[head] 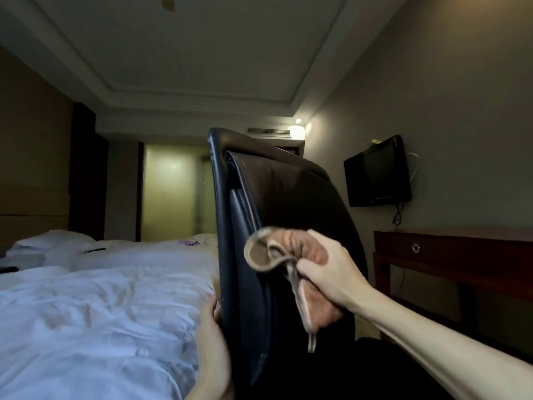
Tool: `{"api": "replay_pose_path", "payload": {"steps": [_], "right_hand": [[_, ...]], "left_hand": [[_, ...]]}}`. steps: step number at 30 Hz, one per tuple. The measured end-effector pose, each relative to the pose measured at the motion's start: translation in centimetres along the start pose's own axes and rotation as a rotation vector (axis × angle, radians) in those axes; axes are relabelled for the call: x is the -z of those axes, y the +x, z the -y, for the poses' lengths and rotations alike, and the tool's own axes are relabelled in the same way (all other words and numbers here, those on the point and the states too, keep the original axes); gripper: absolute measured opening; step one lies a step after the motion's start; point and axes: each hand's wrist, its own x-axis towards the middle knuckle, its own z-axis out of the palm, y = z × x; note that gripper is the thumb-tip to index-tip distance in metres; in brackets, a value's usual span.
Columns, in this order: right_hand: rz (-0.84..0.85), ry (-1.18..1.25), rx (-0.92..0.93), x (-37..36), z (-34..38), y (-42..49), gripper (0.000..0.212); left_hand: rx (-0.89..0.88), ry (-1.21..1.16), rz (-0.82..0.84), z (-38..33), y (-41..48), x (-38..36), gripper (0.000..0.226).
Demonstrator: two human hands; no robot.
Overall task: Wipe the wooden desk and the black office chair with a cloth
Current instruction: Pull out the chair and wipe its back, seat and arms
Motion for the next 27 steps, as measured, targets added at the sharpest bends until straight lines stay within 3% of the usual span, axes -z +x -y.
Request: {"api": "replay_pose_path", "payload": {"steps": [2, 6, 10, 13, 16, 19, 21, 23, 27], "right_hand": [[0.078, -0.074, -0.045, 2.3, -1.3, -1.7, 0.041], [-0.310, -0.010, -0.152, 5.1, -2.9, 0.8, 0.031], [-0.506, 0.146, -0.258, 5.6, -3.0, 7.7, 0.052], [-0.509, 0.159, -0.305, 5.5, -3.1, 12.9, 0.062], [-0.316, 0.192, -0.302, 5.1, -2.1, 18.0, 0.064], [-0.162, 0.233, -0.216, 3.1, 0.6, 21.8, 0.055], [-0.195, -0.016, -0.097, 1.2, 3.3, 22.0, 0.048], [-0.277, -0.135, 0.119, -0.9, 6.6, 20.4, 0.039], [-0.248, -0.035, 0.595, -3.8, 11.6, 15.3, 0.033]], "left_hand": [[-0.031, 0.013, 0.000, 0.1, -0.4, -0.8, 0.052], [-0.024, 0.048, 0.038, -0.6, 0.7, -1.6, 0.055], [-0.237, 0.221, 0.139, -5.1, 3.7, -4.4, 0.051], [-0.370, 0.332, 0.185, -9.1, 5.1, -7.0, 0.051], [-0.479, 0.371, 0.226, -9.2, 6.1, -7.4, 0.045], [-0.531, 0.347, 0.249, -8.2, 6.9, -6.9, 0.047], [-0.541, 0.340, 0.256, -8.1, 7.5, -6.3, 0.049], [-0.553, 0.345, 0.251, -8.1, 7.9, -6.3, 0.048], [-0.526, 0.332, 0.183, -8.2, 7.8, -6.5, 0.043]]}}
